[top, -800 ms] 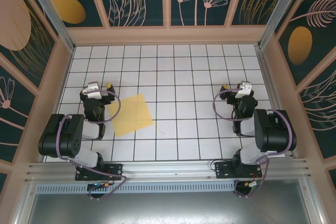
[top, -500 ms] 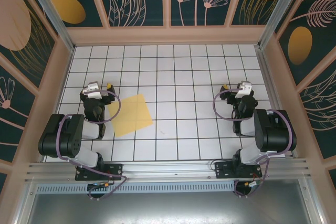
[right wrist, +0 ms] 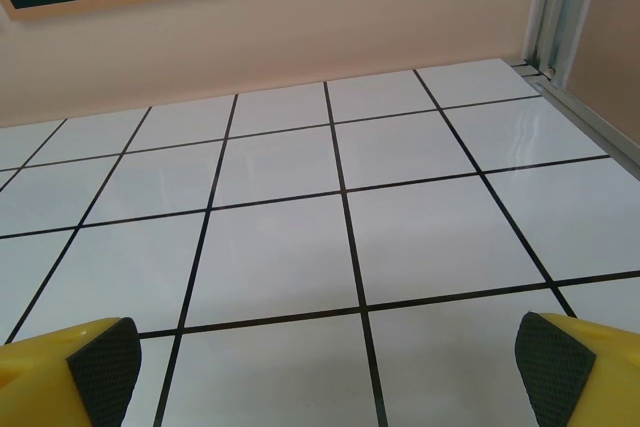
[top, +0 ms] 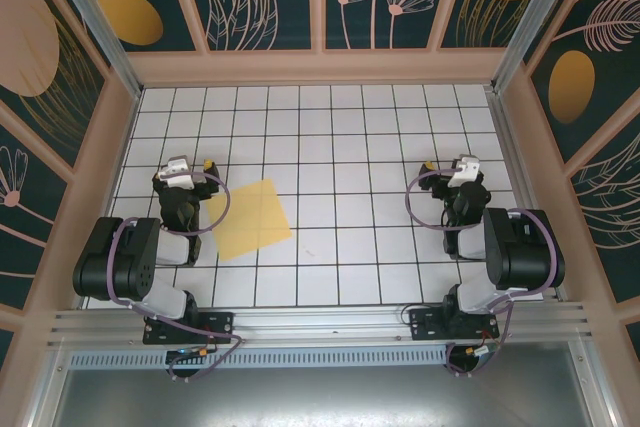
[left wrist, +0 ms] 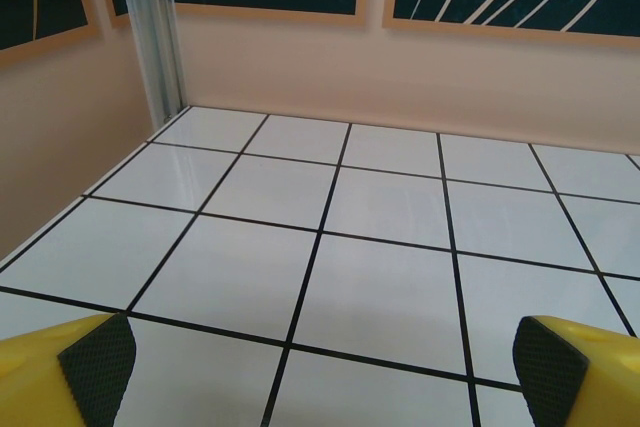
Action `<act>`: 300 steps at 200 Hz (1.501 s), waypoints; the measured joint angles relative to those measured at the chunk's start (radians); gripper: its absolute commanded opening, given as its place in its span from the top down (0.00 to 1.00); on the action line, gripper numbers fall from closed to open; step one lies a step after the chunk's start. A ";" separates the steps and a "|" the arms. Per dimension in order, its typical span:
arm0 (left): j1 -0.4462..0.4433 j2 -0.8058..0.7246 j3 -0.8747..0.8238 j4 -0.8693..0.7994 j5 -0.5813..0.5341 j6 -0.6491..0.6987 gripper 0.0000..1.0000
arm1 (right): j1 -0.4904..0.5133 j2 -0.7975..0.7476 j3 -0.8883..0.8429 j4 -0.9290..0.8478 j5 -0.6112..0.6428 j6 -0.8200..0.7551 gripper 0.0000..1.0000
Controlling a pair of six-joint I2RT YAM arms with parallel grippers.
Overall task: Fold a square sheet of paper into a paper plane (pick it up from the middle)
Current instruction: Move the square sheet of paper to the center of the table.
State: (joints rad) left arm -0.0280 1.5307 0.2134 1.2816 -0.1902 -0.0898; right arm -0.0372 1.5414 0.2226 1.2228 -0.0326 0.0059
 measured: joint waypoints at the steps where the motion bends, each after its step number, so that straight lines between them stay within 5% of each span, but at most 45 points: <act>1: 0.000 0.000 0.000 0.000 0.000 0.000 0.01 | 0.000 0.000 0.000 0.000 0.000 0.000 0.01; 49: 0.000 0.000 0.000 0.000 0.000 0.000 0.01 | -0.056 0.000 -0.006 0.021 -0.175 -0.008 0.01; 88: 0.000 0.000 0.000 0.000 0.000 0.000 0.01 | -0.005 -0.063 -0.048 0.011 -0.184 -0.039 0.01; 131: 0.000 0.000 0.000 0.000 0.000 0.000 0.01 | 0.054 -0.357 0.105 -0.432 -0.101 0.017 0.01; 172: 0.000 -0.157 0.000 -0.101 0.078 0.019 0.01 | 0.070 -0.439 0.367 -0.909 -0.045 0.335 0.01; 205: 0.000 -0.362 0.000 -0.198 0.096 -0.010 0.01 | 0.070 -0.420 0.385 -1.073 -0.206 0.492 0.01; 300: 0.000 -0.637 0.095 -0.640 0.016 -0.351 0.01 | 0.488 -0.211 0.479 -1.168 -0.302 0.608 0.03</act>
State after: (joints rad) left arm -0.0277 0.8932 0.3084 0.6415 -0.1745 -0.4404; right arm 0.4503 1.3304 0.7013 0.0551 -0.3347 0.6136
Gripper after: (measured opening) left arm 0.988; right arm 0.968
